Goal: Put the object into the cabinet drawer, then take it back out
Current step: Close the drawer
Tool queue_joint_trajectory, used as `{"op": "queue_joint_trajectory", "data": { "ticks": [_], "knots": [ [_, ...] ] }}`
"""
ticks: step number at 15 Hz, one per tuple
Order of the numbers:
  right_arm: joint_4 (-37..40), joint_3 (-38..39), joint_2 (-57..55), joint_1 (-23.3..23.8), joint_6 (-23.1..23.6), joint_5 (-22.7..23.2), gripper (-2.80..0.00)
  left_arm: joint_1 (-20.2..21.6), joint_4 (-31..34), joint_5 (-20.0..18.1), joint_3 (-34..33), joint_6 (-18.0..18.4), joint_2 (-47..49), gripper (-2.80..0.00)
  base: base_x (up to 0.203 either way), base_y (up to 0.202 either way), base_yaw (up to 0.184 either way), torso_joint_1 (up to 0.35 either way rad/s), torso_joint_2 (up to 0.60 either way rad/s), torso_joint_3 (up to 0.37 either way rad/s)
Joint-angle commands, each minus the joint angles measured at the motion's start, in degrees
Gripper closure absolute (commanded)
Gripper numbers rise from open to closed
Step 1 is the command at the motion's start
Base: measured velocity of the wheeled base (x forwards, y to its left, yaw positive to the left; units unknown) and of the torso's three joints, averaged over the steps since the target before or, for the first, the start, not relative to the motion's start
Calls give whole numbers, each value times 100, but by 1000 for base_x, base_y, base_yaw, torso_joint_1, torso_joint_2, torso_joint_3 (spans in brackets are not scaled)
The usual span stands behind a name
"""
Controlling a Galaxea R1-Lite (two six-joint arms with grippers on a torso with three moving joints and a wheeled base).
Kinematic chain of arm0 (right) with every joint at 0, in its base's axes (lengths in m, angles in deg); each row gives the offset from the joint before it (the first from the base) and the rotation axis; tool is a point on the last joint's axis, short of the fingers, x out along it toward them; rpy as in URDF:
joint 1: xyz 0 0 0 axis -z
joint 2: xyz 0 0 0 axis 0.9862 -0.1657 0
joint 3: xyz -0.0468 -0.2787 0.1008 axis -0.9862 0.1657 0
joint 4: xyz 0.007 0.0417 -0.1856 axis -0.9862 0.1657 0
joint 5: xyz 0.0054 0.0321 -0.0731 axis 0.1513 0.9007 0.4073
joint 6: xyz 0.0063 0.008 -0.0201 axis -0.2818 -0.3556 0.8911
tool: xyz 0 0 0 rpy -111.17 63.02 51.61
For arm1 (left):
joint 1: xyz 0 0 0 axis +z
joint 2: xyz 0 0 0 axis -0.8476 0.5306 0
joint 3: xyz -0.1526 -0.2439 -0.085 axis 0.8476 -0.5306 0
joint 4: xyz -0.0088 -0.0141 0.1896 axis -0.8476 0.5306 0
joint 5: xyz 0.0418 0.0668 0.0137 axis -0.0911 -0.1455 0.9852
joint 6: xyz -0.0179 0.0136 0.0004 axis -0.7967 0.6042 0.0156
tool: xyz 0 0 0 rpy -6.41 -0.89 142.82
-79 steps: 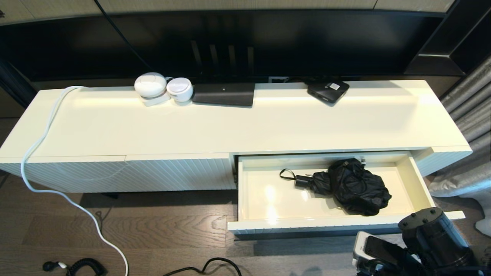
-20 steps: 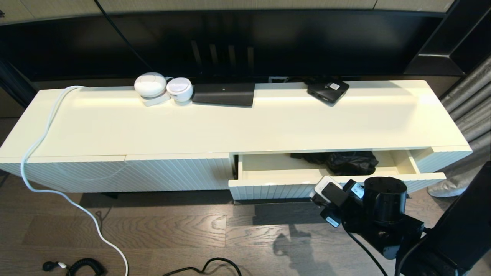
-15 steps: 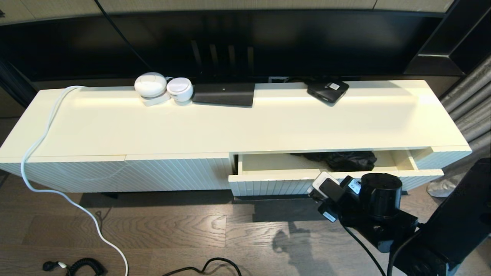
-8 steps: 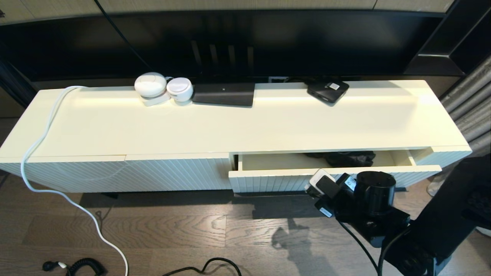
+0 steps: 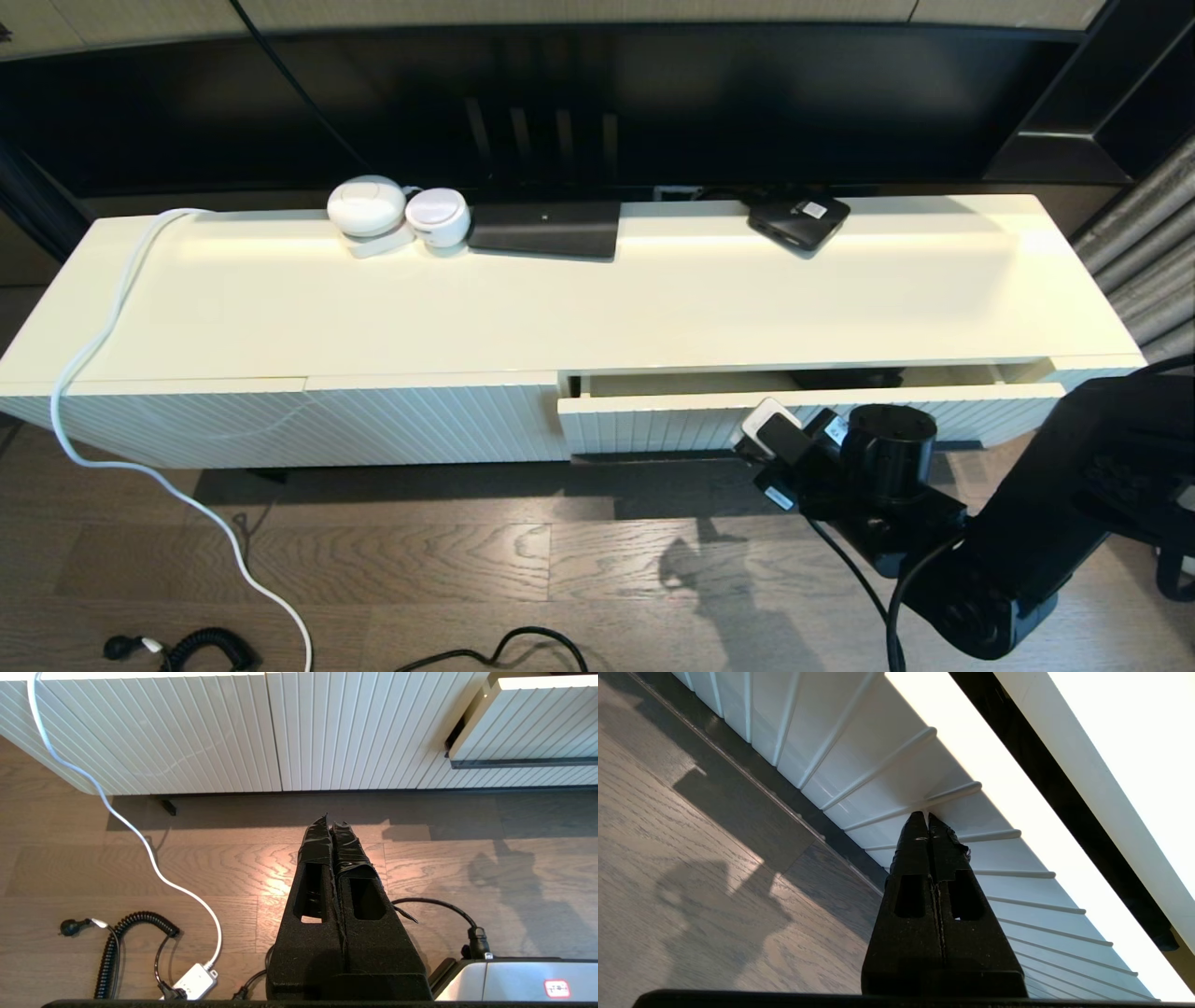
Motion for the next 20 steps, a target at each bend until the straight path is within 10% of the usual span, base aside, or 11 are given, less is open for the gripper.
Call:
{"op": "queue_joint_trajectory", "data": {
  "ticks": [1, 20],
  "knots": [
    [-35, -52, -65, 4, 23, -2, 0, 0, -2, 0, 0, -2, 0, 0, 0, 0, 0, 0, 0, 0],
    [9, -860, -549, 145, 41, 7, 0, 0, -2, 0, -9, -2, 0, 0, 0, 0, 0, 0, 0, 0]
  ]
}}
